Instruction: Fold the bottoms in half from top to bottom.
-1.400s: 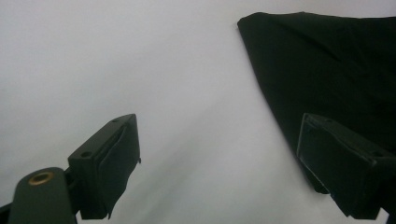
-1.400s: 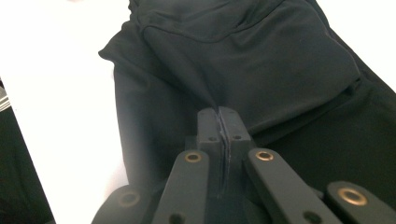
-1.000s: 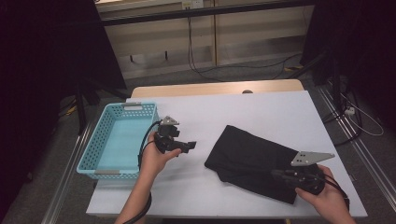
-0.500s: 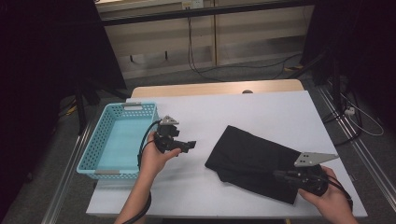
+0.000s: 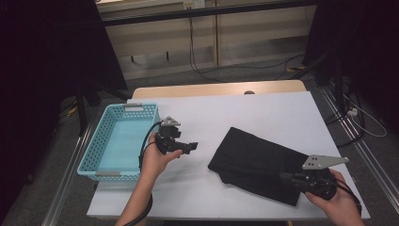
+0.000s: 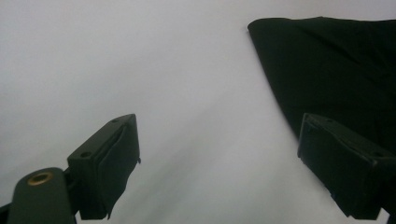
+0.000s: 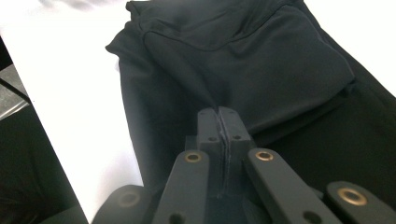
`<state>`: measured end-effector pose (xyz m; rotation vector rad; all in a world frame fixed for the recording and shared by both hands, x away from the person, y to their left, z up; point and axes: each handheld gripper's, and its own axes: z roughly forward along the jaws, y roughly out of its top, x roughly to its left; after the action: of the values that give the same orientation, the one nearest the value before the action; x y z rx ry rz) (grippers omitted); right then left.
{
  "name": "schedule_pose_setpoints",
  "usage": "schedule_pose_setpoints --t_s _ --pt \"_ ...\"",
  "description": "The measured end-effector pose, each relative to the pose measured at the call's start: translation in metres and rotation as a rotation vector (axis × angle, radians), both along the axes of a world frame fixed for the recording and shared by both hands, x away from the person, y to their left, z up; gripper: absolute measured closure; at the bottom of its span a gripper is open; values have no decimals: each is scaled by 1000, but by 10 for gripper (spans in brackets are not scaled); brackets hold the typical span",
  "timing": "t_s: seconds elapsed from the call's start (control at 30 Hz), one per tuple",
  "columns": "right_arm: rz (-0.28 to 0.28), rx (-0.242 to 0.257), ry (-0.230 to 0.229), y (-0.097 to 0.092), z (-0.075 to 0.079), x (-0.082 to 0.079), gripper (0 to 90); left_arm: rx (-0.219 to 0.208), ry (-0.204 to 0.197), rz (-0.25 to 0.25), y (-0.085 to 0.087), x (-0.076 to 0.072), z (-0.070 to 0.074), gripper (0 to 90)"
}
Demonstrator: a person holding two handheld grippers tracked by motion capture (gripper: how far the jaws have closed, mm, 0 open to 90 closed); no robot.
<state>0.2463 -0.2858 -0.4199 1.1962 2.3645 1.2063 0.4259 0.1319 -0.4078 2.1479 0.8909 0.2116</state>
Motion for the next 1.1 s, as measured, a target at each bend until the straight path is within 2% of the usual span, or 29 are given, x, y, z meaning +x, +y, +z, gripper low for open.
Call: schedule_pose_setpoints --t_s 1.1 --pt "-22 13 -13 -14 4 -17 892 3 0 -5 0 -1 2 127"
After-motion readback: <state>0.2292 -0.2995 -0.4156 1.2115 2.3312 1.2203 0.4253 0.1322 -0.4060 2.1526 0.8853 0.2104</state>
